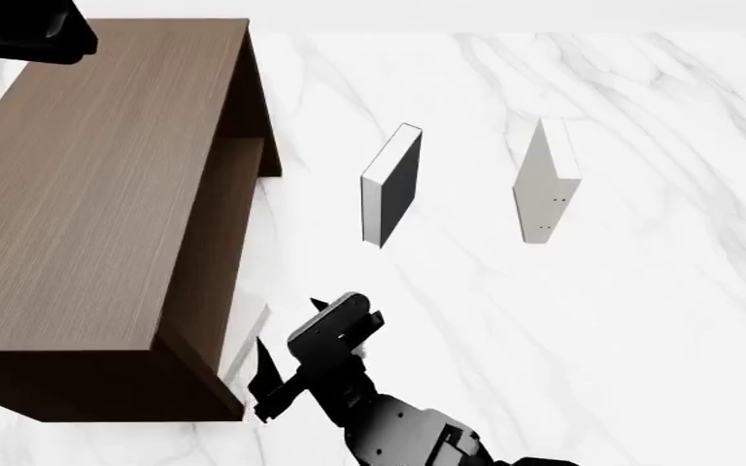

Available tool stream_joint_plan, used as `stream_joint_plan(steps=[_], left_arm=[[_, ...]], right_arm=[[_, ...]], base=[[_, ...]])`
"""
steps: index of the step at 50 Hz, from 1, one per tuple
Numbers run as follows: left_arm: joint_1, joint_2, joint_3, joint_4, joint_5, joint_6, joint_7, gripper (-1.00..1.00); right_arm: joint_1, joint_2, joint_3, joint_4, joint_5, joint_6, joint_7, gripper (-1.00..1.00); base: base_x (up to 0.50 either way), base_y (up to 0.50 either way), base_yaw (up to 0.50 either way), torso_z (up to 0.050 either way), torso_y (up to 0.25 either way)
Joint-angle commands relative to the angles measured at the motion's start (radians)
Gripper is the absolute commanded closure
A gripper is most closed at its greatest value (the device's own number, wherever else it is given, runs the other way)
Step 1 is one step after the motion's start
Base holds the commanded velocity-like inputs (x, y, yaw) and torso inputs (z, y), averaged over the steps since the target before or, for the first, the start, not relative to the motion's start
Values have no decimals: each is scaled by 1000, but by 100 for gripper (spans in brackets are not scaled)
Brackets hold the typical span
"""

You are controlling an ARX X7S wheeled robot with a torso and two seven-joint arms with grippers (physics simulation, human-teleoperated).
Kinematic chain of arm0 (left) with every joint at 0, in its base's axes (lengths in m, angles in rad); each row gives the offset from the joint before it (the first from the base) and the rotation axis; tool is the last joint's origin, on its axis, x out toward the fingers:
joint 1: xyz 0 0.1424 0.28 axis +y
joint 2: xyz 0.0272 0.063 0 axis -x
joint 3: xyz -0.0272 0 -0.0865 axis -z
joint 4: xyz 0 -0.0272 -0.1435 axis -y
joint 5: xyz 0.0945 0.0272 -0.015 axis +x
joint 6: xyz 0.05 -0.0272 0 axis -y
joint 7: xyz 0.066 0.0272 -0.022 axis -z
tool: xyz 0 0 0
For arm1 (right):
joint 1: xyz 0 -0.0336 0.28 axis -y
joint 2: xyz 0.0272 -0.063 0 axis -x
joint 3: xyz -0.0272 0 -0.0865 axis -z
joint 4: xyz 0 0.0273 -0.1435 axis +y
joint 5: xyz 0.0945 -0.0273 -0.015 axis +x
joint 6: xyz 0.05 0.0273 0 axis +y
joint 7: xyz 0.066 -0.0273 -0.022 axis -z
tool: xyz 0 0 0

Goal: Pick up the book on the right and place it under the cabinet shelf.

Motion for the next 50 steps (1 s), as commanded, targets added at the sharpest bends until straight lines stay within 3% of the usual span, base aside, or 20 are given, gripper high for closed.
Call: stream_joint_plan(steps=[1,9,32,50], left_arm=[[2,-8,-5,4,-16,-1,-12,-100],[-4,-10,0,3,-23,-2,-18,-100],[-31,-3,26,-10,-33,-2,-32,-100],[-19,-1,64,-5,-11,16,-16,-100]], right_arm=[[10,-2,-1,57,-64,0,98,-100],[18,-2,3,98,-63,1,169,-100],[19,0,19,131,-2,-67,107,-100],[66,202,31,-251,37,24,242,-100]], base=[[0,0,0,0,0],[0,0,0,0,-1],[0,0,0,0,-1],[0,0,0,-1,4]])
